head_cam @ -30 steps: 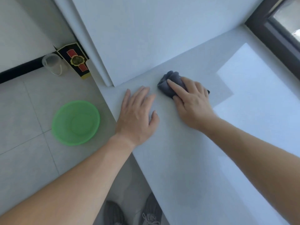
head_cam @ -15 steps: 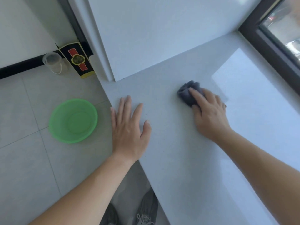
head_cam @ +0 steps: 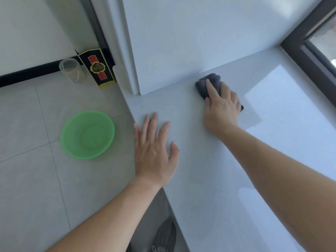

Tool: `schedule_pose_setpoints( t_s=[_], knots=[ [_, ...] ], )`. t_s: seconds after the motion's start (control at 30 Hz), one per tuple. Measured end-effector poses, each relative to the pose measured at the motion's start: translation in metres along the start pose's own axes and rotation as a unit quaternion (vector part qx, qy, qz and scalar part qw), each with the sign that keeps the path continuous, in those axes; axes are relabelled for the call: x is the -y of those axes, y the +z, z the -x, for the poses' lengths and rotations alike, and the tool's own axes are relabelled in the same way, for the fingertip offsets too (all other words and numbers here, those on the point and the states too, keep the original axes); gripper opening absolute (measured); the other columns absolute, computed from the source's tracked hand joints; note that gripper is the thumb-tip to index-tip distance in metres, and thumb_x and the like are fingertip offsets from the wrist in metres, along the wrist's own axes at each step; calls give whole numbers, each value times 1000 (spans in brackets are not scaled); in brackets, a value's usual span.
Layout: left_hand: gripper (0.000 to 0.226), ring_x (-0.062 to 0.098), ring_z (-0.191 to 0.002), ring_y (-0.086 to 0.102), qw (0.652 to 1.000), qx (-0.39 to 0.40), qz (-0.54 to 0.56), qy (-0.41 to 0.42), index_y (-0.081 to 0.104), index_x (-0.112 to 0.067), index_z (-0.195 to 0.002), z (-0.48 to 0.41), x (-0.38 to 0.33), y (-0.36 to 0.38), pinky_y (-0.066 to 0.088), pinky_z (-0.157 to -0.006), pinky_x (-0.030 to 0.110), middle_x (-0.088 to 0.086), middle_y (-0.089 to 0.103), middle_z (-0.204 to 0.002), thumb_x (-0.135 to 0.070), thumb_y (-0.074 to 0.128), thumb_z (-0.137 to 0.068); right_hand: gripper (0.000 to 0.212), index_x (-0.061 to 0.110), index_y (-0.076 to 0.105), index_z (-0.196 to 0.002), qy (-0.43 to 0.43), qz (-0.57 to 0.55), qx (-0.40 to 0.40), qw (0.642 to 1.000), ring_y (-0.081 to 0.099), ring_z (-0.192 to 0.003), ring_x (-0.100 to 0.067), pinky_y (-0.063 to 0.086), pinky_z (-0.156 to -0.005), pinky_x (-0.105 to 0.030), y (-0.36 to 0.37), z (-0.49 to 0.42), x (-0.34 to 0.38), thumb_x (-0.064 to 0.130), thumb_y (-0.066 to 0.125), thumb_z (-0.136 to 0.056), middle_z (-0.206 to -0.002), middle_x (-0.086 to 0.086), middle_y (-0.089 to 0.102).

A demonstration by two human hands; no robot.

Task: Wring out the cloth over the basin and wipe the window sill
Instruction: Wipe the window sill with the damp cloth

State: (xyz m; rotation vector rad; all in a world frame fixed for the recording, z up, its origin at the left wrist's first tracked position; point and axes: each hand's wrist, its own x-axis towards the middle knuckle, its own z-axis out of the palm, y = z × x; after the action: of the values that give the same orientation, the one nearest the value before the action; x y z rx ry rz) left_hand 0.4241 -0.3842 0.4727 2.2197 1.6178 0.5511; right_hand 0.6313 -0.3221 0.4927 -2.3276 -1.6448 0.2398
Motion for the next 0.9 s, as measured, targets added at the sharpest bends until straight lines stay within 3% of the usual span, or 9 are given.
schedule_pose_setpoints(
  t_s=[0.13, 0.2, 0.27, 0.33, 0.47, 0.53, 0.67, 0.8, 0.9],
  knots=[
    [59, 26, -153, 7, 1000, 15, -15, -2, 45, -14, -144, 2, -1, -2, 1, -122, 54, 14, 20, -163, -36, 36, -89, 51, 40, 37, -149, -248, 15, 98, 964, 35, -129, -30, 23, -110, -41, 0, 7, 5, 27, 43, -100, -153, 3, 34],
    [60, 26, -153, 5, 999, 24, -26, -3, 43, -14, -145, 3, -2, -3, 0, -122, 54, 15, 19, -163, -37, 34, -90, 51, 42, 35, -149, -182, 16, 60, 981, 34, -132, -31, 23, -110, -41, -5, -6, -16, 28, 42, -100, -153, 3, 34],
    [59, 26, -153, 5, 999, 24, -27, -16, 43, -12, -144, 7, -4, -4, -1, -122, 54, 16, 19, -163, -36, 32, -91, 51, 44, 33, -149, -14, -17, 23, 999, 30, -135, -30, 20, -112, -40, -6, -13, -20, 28, 39, -101, -154, 4, 31],
    [59, 27, -153, 5, 999, 23, -19, -36, 43, -10, -143, 21, -11, -4, 0, -122, 54, 17, 19, -163, -36, 32, -91, 52, 44, 30, -149, 12, -6, 25, 1000, 28, -135, -30, 19, -115, -40, 0, -2, 0, 27, 38, -101, -155, 4, 28],
    [61, 28, -153, 3, 999, 48, -6, -9, 43, -8, -144, 72, -43, -1, 3, -122, 54, 20, 17, -162, -37, 36, -90, 51, 36, 41, -147, -302, 21, 90, 949, 42, -122, -34, 32, -105, -44, 1, 27, -1, 28, 44, -98, -151, -2, 38],
    [62, 28, -153, 5, 999, 53, -7, 2, 43, -8, -145, 90, -53, 3, 7, -122, 53, 20, 18, -162, -36, 39, -90, 50, 37, 41, -147, -266, 28, 81, 960, 42, -123, -35, 31, -105, -43, -9, 20, -26, 29, 43, -97, -151, 0, 39],
    [60, 27, -153, 10, 999, 37, -8, -33, 44, -9, -144, 95, -57, 10, 10, -122, 52, 16, 21, -162, -32, 41, -89, 50, 42, 36, -148, -6, -17, 17, 1000, 34, -131, -31, 23, -111, -40, -13, 38, -38, 26, 40, -100, -151, 6, 35],
    [62, 27, -153, 9, 999, 36, -5, -31, 45, -9, -142, 95, -58, 12, 11, -121, 54, 17, 22, -162, -32, 43, -85, 51, 37, 39, -148, -207, -6, 75, 975, 36, -127, -26, 24, -108, -34, -16, 86, -38, 25, 41, -98, -153, 5, 35],
    [61, 29, -153, 10, 999, 32, -11, -30, 45, -9, -141, 96, -57, 11, 11, -121, 54, 17, 22, -162, -32, 44, -84, 52, 41, 37, -148, -136, 3, 64, 989, 35, -132, -27, 22, -106, -32, -31, 82, -64, 26, 40, -98, -154, 8, 34]
  ],
)
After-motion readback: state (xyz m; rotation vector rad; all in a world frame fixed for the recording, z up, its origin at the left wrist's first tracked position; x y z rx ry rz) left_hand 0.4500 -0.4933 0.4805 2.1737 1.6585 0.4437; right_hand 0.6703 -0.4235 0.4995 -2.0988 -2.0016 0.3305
